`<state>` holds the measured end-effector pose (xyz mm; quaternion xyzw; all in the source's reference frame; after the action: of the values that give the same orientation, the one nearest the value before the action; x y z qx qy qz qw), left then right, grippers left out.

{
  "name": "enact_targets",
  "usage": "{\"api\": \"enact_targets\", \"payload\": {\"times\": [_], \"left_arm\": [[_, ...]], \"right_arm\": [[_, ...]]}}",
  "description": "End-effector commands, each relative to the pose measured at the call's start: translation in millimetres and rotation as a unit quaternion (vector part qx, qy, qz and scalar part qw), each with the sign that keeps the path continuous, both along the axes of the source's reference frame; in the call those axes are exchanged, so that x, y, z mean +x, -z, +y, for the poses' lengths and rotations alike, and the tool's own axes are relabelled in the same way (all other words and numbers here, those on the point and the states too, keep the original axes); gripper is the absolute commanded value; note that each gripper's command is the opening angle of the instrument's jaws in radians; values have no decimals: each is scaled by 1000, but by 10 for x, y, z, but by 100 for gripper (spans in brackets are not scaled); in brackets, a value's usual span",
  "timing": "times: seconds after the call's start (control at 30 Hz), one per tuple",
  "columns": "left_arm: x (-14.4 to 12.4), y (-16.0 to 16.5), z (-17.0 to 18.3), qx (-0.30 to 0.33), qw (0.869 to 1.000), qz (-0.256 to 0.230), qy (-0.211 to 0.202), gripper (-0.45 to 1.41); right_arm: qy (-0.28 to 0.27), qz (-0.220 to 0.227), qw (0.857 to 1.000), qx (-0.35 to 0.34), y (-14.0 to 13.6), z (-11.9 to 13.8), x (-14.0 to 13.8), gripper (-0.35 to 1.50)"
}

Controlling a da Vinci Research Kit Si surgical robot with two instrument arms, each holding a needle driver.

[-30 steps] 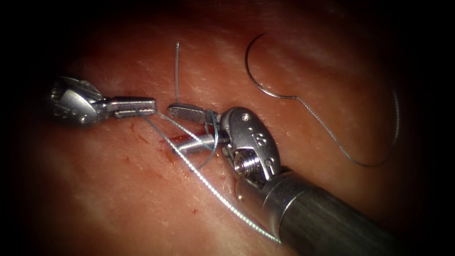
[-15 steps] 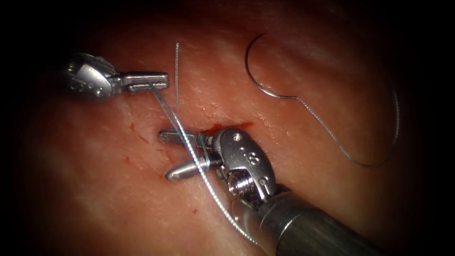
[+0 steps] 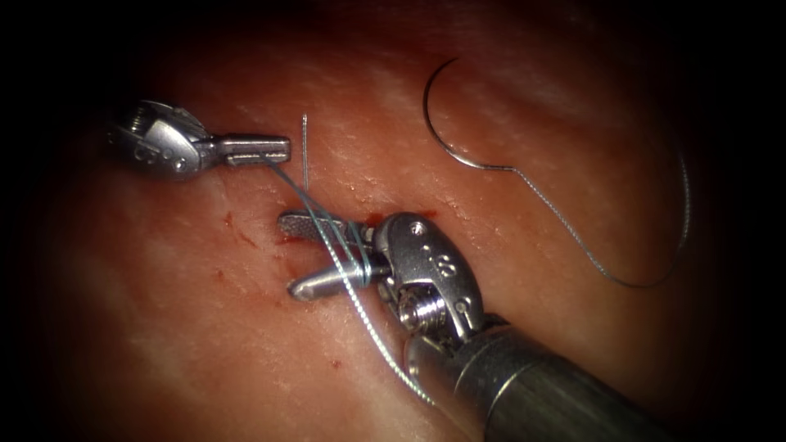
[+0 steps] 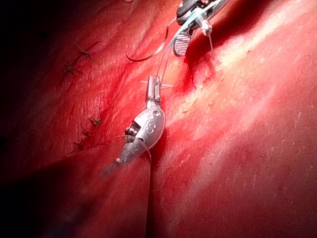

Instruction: Wound Closure

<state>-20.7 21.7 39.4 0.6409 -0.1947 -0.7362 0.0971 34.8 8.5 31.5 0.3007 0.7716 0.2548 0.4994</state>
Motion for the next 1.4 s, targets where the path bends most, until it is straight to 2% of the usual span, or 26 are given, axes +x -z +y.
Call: {"api": "enact_targets", "payload": {"times": [0.03,0.3,0.53,1.1,1.4], "left_arm": [[-3,-2,2,-2,1000,0,0,-45],[-2,14,-17,-1,1000,-10,-10,-45],[-1,6,-30,1,1000,-12,-11,-45],[12,11,-54,6,1000,-15,-15,-45],[8,9,-63,11,1000,-21,-20,-45]], "right_arm": [[-4,1,1000,-6,-5,13,5,78],[-9,0,1000,-10,-11,26,3,78],[-15,1,1000,-13,-6,32,2,78],[-22,1,1000,-23,-5,45,1,78],[-24,2,999,-29,-6,46,3,78]]}}
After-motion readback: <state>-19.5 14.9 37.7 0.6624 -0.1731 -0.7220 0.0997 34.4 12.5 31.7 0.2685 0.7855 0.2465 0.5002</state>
